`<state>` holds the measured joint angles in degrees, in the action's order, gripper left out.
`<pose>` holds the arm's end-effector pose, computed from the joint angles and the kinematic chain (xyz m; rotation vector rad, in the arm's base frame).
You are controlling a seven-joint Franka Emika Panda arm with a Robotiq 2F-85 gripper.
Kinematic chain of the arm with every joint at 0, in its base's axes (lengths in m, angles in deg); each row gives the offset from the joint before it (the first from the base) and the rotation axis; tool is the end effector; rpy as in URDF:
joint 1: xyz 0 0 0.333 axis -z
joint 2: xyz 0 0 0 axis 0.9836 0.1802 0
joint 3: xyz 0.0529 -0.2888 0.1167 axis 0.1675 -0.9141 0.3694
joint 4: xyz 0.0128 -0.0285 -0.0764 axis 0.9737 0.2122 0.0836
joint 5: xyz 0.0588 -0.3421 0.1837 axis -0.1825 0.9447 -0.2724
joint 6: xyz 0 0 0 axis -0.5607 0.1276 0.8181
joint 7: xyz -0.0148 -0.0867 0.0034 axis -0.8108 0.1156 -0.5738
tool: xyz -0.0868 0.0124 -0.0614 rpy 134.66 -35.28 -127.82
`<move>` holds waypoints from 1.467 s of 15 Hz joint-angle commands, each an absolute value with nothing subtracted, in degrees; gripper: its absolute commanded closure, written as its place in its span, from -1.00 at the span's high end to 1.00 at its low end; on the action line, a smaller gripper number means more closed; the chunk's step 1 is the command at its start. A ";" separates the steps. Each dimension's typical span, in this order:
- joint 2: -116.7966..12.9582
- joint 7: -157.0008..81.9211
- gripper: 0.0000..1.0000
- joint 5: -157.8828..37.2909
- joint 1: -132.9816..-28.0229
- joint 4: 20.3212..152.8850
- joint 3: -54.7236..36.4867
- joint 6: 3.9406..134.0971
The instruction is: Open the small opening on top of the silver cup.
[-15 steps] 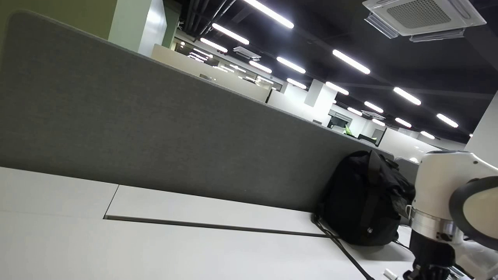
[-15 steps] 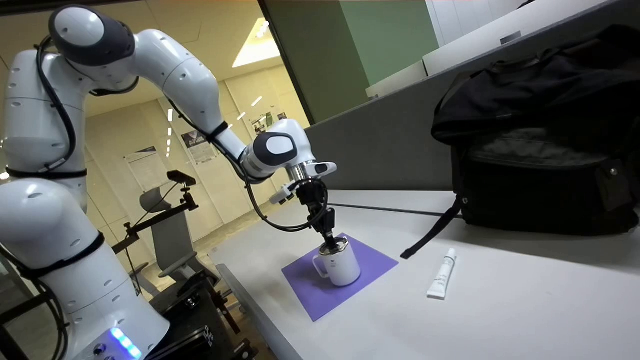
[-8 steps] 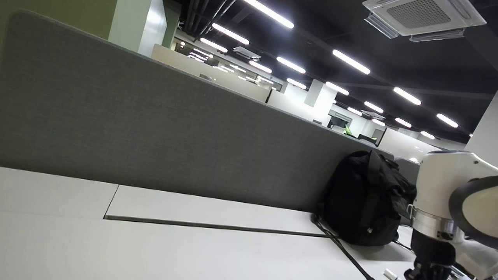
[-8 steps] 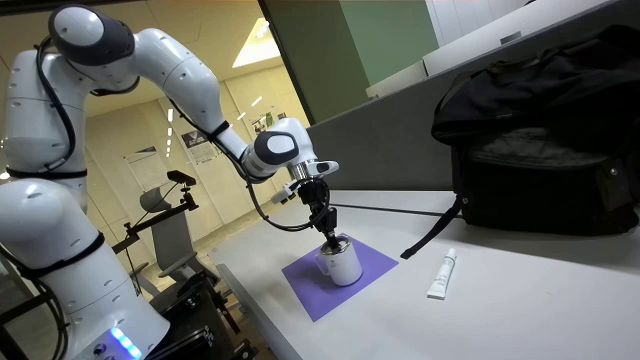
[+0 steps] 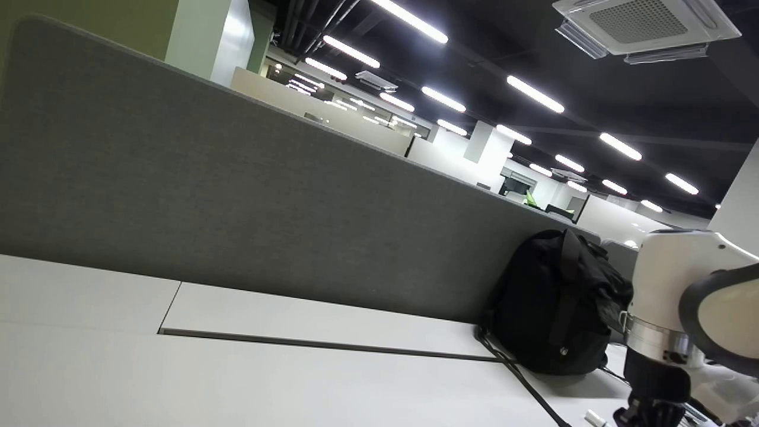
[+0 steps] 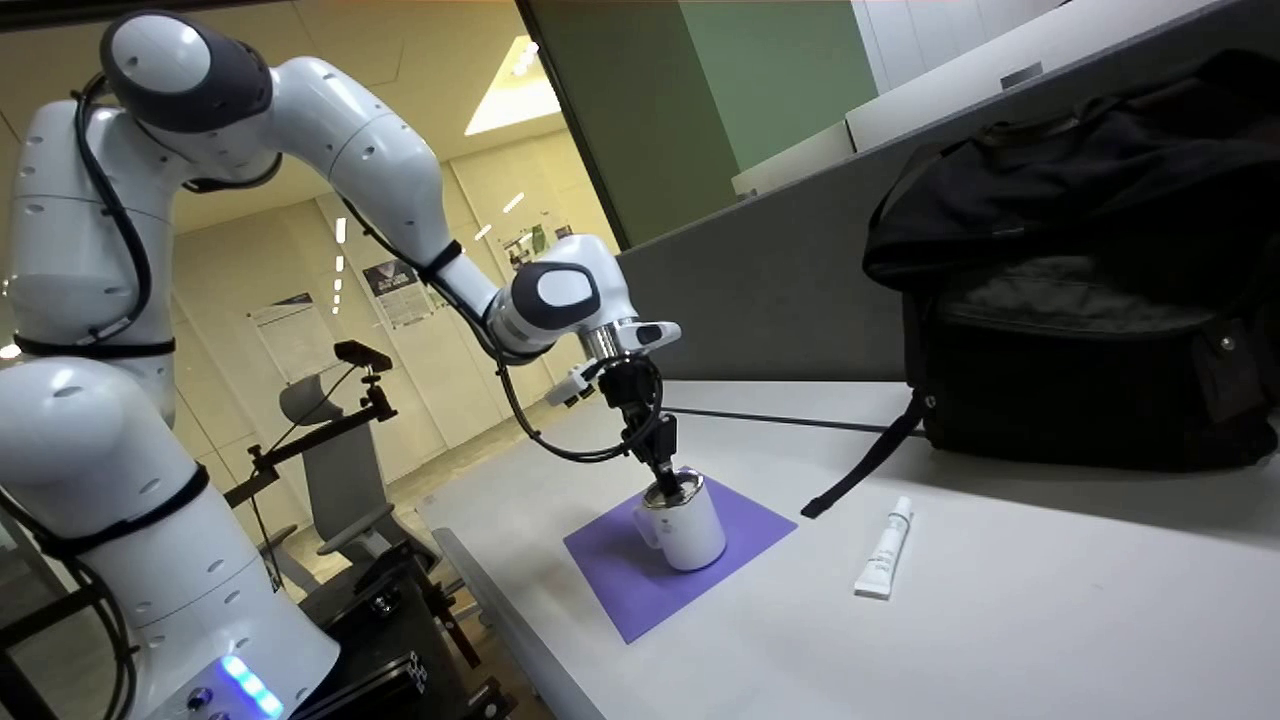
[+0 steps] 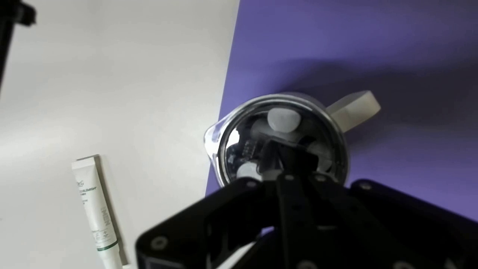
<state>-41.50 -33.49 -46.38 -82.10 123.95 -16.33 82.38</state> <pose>0.5097 -0.0788 0.1426 2.9077 -0.0386 -0.2224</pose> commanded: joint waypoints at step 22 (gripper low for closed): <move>-40.55 -76.08 -1.00 -96.24 -51.05 128.97 9.43 95.44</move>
<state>-43.42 -73.39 -94.68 -51.71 129.93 9.02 94.27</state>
